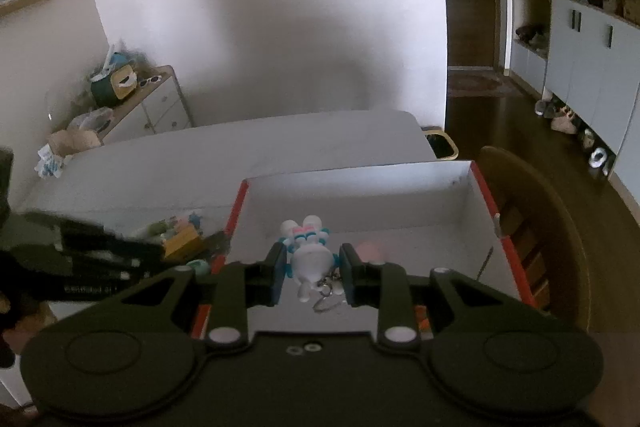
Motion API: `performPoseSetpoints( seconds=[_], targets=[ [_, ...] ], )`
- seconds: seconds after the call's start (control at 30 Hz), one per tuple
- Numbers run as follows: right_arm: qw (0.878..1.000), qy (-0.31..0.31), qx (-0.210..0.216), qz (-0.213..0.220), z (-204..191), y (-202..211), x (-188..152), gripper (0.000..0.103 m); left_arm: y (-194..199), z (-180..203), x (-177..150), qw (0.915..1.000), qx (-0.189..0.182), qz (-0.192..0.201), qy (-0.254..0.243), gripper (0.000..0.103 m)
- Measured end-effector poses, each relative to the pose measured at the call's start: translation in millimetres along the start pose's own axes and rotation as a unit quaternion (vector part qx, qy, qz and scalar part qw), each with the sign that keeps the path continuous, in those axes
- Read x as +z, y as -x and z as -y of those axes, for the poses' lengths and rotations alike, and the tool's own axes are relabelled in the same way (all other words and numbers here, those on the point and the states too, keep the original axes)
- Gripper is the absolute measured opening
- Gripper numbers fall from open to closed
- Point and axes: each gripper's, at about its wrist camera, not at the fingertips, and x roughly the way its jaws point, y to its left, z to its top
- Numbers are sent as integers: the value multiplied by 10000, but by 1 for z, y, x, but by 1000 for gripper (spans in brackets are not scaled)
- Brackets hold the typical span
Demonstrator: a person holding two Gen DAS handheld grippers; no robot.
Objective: Organize rigid objects
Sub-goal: 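Lift the glass jar and bunny keychain and carry both toward the red box, then lower the glass jar and bunny keychain into the red box with both tools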
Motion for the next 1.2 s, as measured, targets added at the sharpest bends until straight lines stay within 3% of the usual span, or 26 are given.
performPoseSetpoints(
  seconds=[0.2,0.3,0.33,0.57,0.87,1.1,1.2],
  targets=[
    [10000,-14,35,-69,10,-5,0,28,-14,-10,-28,9996,119,-225,-76,40],
    [9999,-35,67,-120,13,-8,0,28,-12,-20,-46,9996,-107,-217,121,71],
    [9999,-27,67,-133,14,-9,0,28,-9,-21,-51,9995,-195,-188,154,75],
    [9997,29,57,-225,15,-11,-4,28,-34,-8,-80,9990,-85,-442,-57,75],
    [9995,44,16,-318,22,-13,-6,28,-59,-1,-90,9994,62,-352,-3,73],
    [9995,51,6,-323,28,-12,-7,28,-60,0,-91,9994,227,-268,17,45],
    [9995,48,-10,-316,29,-13,-6,28,-58,1,-92,9994,269,-224,60,42]
  ],
)
